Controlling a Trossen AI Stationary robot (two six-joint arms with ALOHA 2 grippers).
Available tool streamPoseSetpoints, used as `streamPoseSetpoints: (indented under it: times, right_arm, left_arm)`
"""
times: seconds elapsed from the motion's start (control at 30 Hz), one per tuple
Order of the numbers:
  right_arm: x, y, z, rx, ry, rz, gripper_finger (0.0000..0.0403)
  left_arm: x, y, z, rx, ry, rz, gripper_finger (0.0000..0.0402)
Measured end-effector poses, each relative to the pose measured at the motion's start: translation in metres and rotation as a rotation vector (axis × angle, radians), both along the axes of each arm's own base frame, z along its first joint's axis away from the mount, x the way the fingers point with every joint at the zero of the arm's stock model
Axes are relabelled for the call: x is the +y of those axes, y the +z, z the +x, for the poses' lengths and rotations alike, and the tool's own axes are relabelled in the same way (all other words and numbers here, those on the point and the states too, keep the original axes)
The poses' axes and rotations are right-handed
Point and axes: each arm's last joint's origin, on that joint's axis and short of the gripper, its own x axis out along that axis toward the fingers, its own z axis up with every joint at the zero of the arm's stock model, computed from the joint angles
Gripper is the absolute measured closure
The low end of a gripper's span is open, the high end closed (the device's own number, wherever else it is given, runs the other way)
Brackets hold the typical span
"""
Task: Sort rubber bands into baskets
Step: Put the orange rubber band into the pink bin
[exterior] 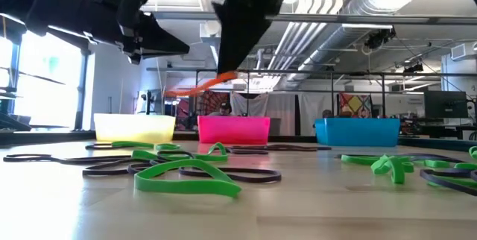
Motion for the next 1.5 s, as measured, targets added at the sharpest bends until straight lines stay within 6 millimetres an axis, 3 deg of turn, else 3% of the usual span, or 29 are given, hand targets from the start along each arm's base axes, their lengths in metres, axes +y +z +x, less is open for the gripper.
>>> streamPoseSetpoints:
  times: [0.4, 0.57, 0.77, 1.1, 1.3, 1.5]
  right_arm:
    - [-0.085, -0.035, 0.014, 0.048, -0.083, -0.056, 0.0403]
    - [-0.12, -0.026, 0.004, -0.034, -0.126, -0.05, 0.0403]
    - [-0.178, -0.012, -0.02, -0.182, -0.242, -0.068, 0.0403]
    - [-0.276, -0.01, -0.032, -0.387, -0.393, -0.035, 0.0403]
    - [-0.312, -0.006, -0.04, -0.459, -0.449, -0.04, 0.0403]
    - [-0.35, -0.018, -0.056, -0.422, -0.509, -0.015, 0.0403]
  left_arm:
    - [0.035, -0.003, 0.001, 0.025, 0.045, -0.055, 0.0401]
    - [0.05, -0.005, -0.001, 0.048, 0.06, -0.07, 0.0401]
    - [0.062, -0.005, -0.003, 0.046, 0.064, -0.085, 0.0401]
    - [0.063, -0.006, -0.003, 0.061, 0.008, -0.067, 0.0401]
    - [0.063, -0.005, -0.002, 0.073, -0.004, -0.032, 0.0401]
    - [0.062, -0.005, -0.002, 0.09, -0.021, 0.009, 0.0401]
